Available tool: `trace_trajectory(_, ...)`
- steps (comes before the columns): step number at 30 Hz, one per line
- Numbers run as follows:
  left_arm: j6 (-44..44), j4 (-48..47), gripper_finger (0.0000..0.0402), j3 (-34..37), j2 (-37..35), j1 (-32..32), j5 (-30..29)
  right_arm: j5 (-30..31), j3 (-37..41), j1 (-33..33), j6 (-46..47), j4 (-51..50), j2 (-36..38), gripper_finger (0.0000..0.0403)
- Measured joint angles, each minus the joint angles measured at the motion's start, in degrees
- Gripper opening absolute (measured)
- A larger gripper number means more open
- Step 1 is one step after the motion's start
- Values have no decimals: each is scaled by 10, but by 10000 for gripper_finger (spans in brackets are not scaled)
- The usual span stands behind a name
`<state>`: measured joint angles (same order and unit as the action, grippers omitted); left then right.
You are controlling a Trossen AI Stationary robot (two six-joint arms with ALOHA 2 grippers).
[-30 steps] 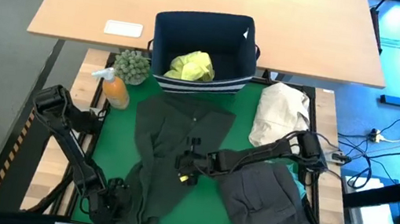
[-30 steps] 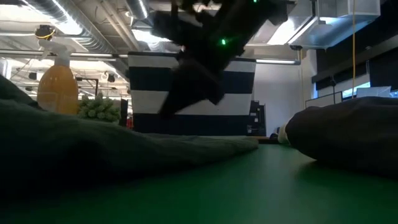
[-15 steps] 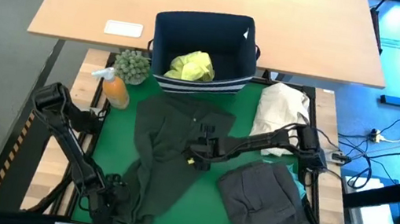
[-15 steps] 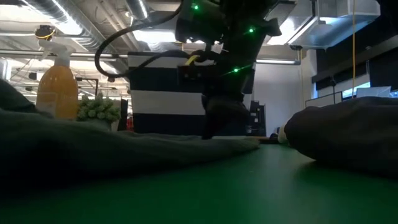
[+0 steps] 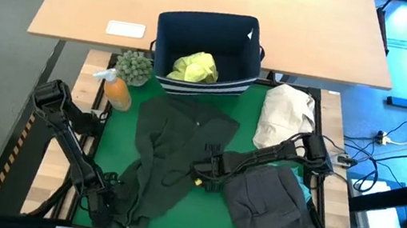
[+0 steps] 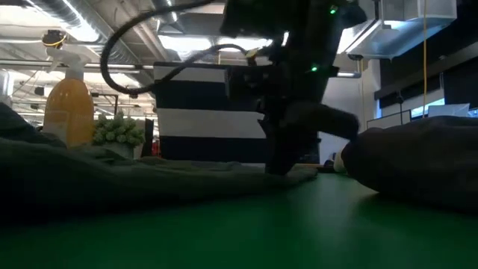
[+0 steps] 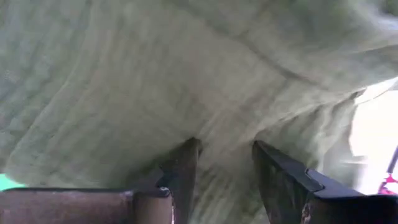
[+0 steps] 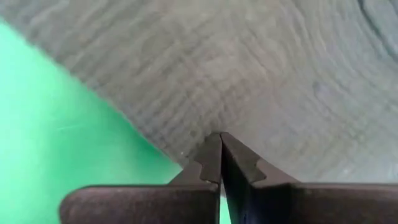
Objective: Fold laundry
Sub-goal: Fold the green polo shirt
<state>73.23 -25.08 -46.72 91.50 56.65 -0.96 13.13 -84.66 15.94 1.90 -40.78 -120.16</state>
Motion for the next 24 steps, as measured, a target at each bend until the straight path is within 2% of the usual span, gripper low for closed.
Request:
trace_trajectory(5,-1,-12,151,-33,-3,1,-5,26,0,10,-5,2,0,4)
trace_trajectory(10,-14,-64,151,-69,-3,0,-24,49,0,4,-7,6,1,4)
trace_trajectory(15,-36,-151,151,-96,-4,-8,-88,55,-7,1,-7,15,1,4)
trace_trajectory(24,-110,-159,151,-97,-4,-22,-238,56,-68,2,-36,20,1,4)
